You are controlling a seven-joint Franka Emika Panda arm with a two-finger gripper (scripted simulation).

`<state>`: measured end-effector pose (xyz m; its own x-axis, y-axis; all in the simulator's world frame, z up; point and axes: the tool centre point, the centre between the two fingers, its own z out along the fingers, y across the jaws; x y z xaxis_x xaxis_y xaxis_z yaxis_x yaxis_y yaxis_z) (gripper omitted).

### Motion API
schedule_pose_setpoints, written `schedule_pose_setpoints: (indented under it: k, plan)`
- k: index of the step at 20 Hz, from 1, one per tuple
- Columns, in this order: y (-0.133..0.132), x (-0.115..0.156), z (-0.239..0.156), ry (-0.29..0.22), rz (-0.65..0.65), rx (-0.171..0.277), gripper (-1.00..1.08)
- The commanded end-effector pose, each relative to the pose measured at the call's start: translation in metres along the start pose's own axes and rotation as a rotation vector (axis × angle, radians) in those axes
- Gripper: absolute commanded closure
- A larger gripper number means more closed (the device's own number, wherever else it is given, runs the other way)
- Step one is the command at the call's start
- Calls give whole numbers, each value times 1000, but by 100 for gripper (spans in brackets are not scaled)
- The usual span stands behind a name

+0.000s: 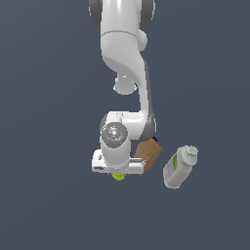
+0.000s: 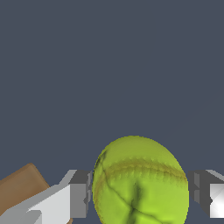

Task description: Pick up a designated object from a clutter of objects.

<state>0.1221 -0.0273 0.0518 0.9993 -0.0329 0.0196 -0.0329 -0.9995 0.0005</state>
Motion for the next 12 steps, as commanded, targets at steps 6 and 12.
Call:
schedule_pose_setpoints:
  k: [6,12]
  plan:
    - [3,-3,-7,0,0,0,108]
    - [12,-14,-29,-1,0,0,108]
